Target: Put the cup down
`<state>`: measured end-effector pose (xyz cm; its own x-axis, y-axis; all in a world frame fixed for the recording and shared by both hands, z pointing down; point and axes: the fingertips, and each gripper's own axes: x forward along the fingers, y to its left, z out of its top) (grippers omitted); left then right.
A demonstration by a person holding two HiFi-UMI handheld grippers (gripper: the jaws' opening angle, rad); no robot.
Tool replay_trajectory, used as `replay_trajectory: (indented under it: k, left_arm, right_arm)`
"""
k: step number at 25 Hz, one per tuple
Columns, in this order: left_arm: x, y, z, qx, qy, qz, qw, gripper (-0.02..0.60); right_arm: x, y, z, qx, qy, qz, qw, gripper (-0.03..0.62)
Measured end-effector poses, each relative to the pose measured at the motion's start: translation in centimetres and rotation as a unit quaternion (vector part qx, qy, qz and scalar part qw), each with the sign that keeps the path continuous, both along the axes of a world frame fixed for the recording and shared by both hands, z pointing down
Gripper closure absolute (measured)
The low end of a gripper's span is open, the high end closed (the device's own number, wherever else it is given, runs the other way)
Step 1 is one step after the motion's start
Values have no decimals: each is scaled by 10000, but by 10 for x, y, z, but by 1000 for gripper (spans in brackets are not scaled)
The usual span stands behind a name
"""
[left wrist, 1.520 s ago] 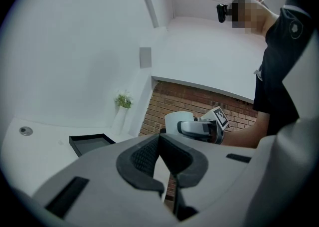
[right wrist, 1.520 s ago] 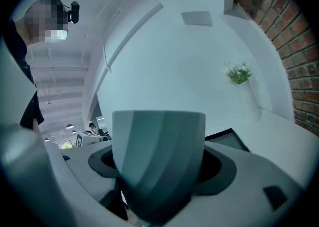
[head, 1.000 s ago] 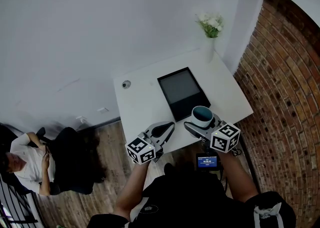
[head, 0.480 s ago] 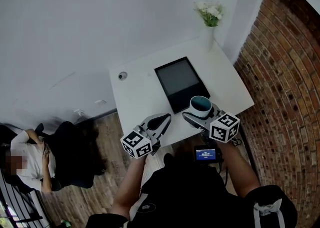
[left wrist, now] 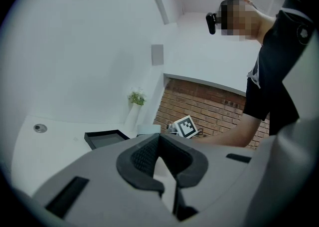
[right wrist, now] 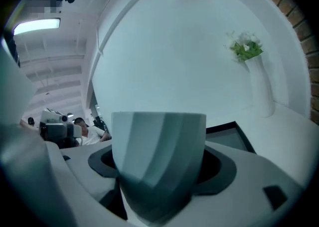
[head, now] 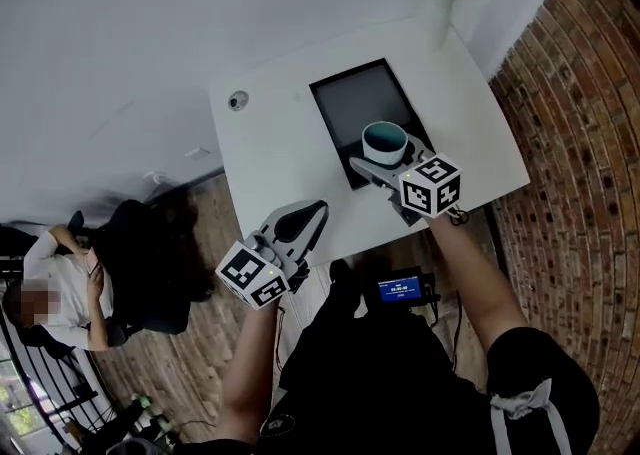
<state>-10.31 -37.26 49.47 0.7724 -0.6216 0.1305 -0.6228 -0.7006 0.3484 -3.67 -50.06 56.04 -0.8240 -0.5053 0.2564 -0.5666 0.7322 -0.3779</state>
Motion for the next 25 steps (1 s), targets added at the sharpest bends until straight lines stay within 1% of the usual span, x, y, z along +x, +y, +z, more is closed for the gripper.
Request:
replay_trajectory:
  k: [6, 8, 11, 13, 14, 16, 18, 23, 25]
  left_arm:
    - [-18, -1, 5, -127, -2, -399, 9991, 574]
    - [-23, 2, 5, -174, -33, -525, 9985, 574]
    - [-30, 3, 6, -221, -65, -683, 9974, 574]
    - [-33, 4, 8, -250, -60, -767, 9967, 574]
    - [-33, 5, 9, -267, -49, -800, 9964, 574]
    - [-33, 7, 12, -301, -31, -824, 9961, 574]
    - [-30, 7, 12, -306, -18, -801, 9963, 574]
    - [-21, 5, 11, -288, 13, -685, 9972, 574]
    - [-19, 4, 11, -284, 21, -630, 9976, 574]
  right_arm:
    - [-22, -32, 50, -227, 217, -99, 9995, 195]
    - [-27, -36, 59, -231, 259, -122, 9993, 195]
    - [-34, -43, 62, -136, 187, -115, 9997, 195]
    - [-38, -45, 61, -5, 192, -103, 9998, 195]
    - [-40, -42, 60, 135, 263, -146, 9995, 195]
    - [-44, -32, 60, 536, 527, -315, 9967, 195]
    - [-44, -23, 60, 817, 760, -432, 9928, 195]
    - [-32, -8, 63, 1008, 1001, -573, 9882, 195]
    - [-30, 0, 66, 1177, 1218, -690, 9831, 195]
